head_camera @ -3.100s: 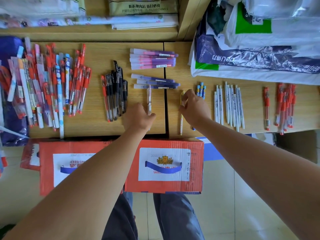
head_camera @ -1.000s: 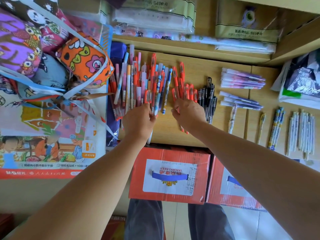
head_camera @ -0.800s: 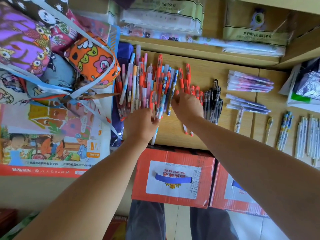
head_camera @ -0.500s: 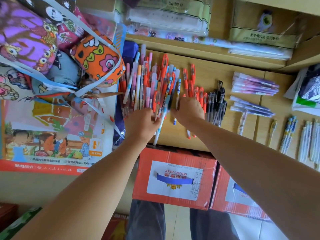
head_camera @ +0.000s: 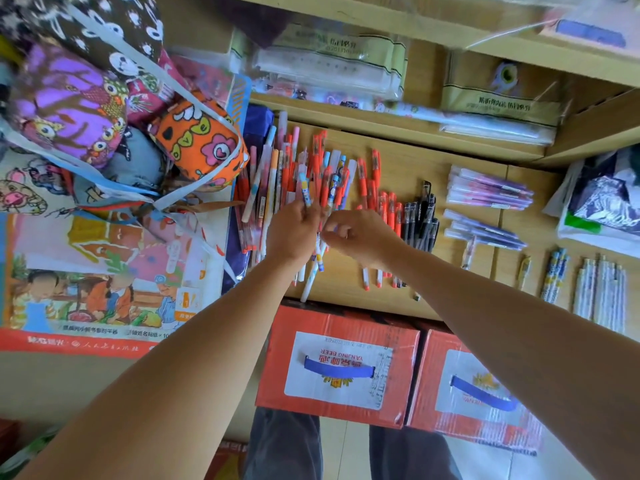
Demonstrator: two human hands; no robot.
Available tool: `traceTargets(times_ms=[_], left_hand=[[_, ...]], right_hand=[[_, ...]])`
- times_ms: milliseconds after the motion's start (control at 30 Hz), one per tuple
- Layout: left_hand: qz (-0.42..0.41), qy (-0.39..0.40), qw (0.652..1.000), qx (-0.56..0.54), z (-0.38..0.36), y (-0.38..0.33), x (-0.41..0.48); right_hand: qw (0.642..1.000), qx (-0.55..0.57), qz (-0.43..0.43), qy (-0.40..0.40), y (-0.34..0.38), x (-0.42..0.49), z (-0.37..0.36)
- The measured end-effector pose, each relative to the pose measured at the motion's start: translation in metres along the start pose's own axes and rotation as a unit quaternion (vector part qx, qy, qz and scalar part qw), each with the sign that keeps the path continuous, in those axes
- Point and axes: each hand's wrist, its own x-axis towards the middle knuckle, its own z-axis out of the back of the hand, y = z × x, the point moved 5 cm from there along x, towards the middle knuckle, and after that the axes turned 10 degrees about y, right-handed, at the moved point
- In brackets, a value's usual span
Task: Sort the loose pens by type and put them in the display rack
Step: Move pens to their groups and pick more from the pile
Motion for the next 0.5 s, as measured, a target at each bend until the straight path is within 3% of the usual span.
traceTargets(times_ms=[100, 233, 500], left_hand=[[0.019, -0.004, 0.999, 0.027, 0.008, 0.015, 0.001], [0.023, 0.007, 0.998, 0.052, 0.009, 0.027, -0.004], [0.009, 0.040, 0.996, 0.081, 0.008, 0.030, -0.006]], right_hand=[[0.993, -0.049, 0.008, -0.103, 0.000, 0.007, 0.014], [0.984, -0.150, -0.075, -0.055, -0.014, 0.014, 0.005], [0.983, -0.060, -0.107, -0.139, -0.024, 0.014, 0.002]])
